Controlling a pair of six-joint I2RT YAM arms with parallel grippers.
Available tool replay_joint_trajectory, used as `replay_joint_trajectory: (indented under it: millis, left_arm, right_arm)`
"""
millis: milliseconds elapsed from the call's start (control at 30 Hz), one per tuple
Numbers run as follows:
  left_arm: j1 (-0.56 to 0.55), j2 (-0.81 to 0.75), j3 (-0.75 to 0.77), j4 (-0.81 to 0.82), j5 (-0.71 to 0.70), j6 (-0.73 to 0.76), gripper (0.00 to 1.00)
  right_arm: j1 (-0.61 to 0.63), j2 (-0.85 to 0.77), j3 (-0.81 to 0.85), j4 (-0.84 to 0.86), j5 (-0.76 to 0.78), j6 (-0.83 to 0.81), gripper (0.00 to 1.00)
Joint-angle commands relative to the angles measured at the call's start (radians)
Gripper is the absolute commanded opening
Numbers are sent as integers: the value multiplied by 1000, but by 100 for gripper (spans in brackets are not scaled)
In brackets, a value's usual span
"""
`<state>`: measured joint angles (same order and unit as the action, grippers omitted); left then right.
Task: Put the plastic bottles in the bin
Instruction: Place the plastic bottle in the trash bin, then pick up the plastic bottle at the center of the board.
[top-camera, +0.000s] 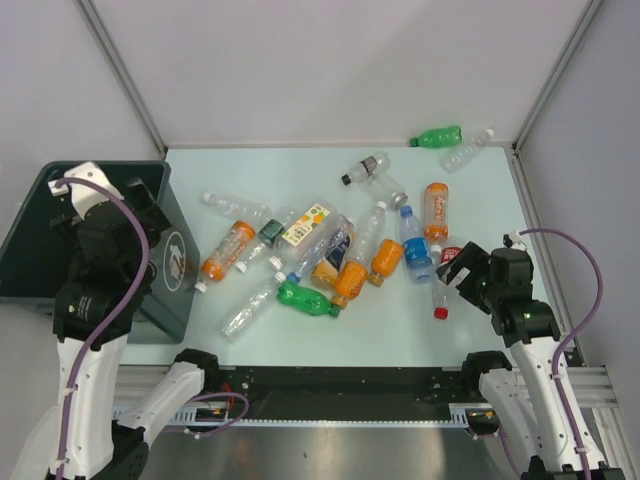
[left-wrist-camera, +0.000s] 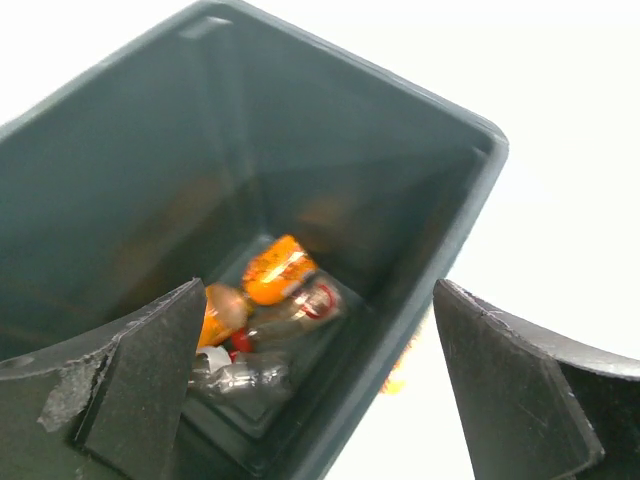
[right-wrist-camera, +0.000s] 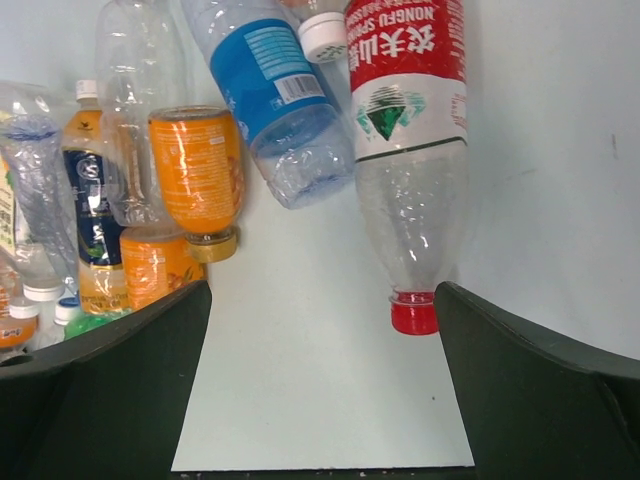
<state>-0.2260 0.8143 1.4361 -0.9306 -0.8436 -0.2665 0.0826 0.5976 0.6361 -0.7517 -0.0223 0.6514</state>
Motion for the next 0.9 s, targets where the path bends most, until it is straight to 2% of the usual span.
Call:
replay_joint_trajectory:
  millis: [0,100,133,200,233,467,667,867]
  left_arm:
    - [7,6,-2,25,229,49,100]
    - [7,16,-11,49,334,52,100]
    - [5,17,-13,58,421,55,100]
    - [7,25,-22,70,509,65,100]
    - [7,26,-26,79,623,72,100]
    - [5,-18,-124,197,1053,93,100]
    - [5,-70,-235,283,1282,49,100]
    - [5,-84,-391,365,1380,-28,100]
  right_arm:
    - [19,1,25,84,-56,-7,100]
    - [83,22,27,107,-13,16,100]
    - [109,33,27,115,4,30,100]
    - [181,77,25,152,57,46,99]
    - [203,94,27,169,70,57,98]
    - [377,254,31,333,217,195,94]
    - [489,425,56,460,307,249,95]
    - [502,573,91,517,341,274,96]
